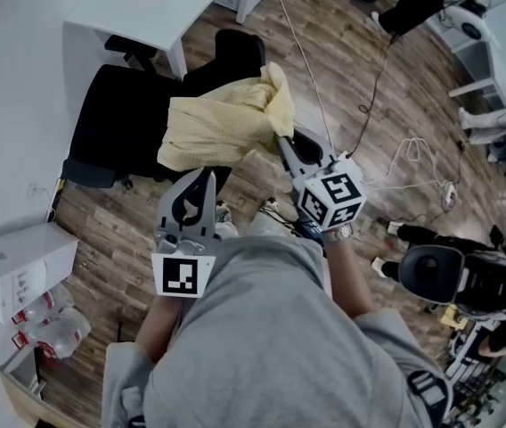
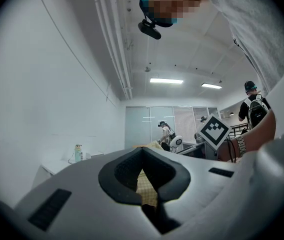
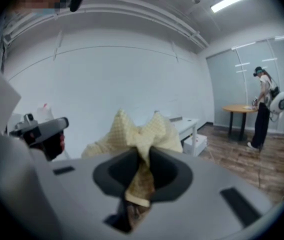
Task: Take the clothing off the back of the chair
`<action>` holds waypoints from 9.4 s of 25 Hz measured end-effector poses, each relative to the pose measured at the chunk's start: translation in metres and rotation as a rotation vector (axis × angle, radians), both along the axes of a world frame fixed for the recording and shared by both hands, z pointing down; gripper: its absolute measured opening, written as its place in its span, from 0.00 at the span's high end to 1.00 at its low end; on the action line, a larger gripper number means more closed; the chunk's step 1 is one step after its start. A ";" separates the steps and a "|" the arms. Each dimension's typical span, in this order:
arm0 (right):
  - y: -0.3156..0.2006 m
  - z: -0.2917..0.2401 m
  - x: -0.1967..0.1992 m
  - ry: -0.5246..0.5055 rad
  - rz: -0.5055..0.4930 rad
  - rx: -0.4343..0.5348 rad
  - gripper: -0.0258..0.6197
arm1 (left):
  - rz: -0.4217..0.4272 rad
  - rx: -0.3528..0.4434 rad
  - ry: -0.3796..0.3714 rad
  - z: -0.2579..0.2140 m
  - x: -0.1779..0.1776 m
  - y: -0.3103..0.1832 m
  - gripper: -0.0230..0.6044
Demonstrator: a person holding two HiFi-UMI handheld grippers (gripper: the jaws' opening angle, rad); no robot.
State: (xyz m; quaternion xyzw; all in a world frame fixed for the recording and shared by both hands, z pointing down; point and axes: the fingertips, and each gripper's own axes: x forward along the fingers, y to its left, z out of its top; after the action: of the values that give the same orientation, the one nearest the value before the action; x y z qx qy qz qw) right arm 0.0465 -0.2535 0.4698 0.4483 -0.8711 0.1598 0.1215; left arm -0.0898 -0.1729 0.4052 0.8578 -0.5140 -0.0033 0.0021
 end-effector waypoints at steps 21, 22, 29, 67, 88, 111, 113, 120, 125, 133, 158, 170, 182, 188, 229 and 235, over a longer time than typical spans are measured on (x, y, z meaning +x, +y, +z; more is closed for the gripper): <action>0.006 -0.048 -0.009 -0.043 -0.039 0.079 0.85 | 0.010 0.017 0.018 -0.005 0.017 0.020 0.91; 0.005 -0.050 -0.011 -0.046 -0.041 0.083 0.86 | 0.001 0.022 0.022 -0.006 0.014 0.020 0.91; -0.002 -0.074 -0.026 0.007 -0.088 0.158 0.86 | -0.016 0.036 0.020 -0.009 0.006 0.022 0.91; -0.038 -0.158 -0.113 0.034 -0.255 0.351 0.86 | -0.092 0.083 0.035 -0.028 -0.020 0.018 0.91; -0.047 -0.182 -0.144 0.050 -0.308 0.408 0.86 | -0.124 0.078 0.034 -0.027 -0.036 0.018 0.91; -0.058 -0.224 -0.134 0.039 -0.275 0.494 0.86 | -0.115 0.076 0.056 -0.027 -0.027 0.018 0.91; -0.059 -0.228 -0.131 0.036 -0.269 0.501 0.86 | -0.108 0.081 0.052 -0.028 -0.025 0.017 0.91; -0.059 -0.244 -0.128 0.033 -0.267 0.529 0.86 | -0.087 0.093 0.039 -0.030 -0.018 0.016 0.91; -0.058 -0.250 -0.127 0.032 -0.264 0.540 0.86 | -0.084 0.104 0.049 -0.033 -0.016 0.016 0.91; -0.058 -0.260 -0.122 0.019 -0.248 0.560 0.86 | -0.076 0.095 0.031 -0.030 -0.016 0.016 0.91; -0.052 -0.288 -0.085 -0.005 -0.171 0.611 0.86 | -0.053 0.109 0.038 -0.034 -0.005 0.018 0.91; -0.046 -0.292 -0.066 -0.006 -0.134 0.617 0.86 | -0.024 0.114 0.041 -0.035 0.007 0.022 0.91; -0.038 -0.295 -0.053 -0.020 -0.114 0.621 0.86 | 0.000 0.103 0.031 -0.034 0.017 0.027 0.91; -0.034 -0.296 -0.049 -0.032 -0.108 0.620 0.86 | 0.006 0.103 0.026 -0.033 0.018 0.031 0.91; -0.026 -0.271 0.077 0.035 0.148 0.571 0.86 | 0.205 0.071 0.021 -0.023 0.087 0.023 0.91; -0.019 -0.268 0.101 0.046 0.187 0.568 0.86 | 0.244 0.073 0.019 -0.023 0.104 0.024 0.91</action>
State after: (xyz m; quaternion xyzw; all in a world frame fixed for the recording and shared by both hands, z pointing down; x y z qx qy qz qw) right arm 0.1472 -0.2725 0.2013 0.5460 -0.8329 -0.0899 -0.0040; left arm 0.0142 -0.1492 0.3817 0.9134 -0.4052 -0.0298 -0.0241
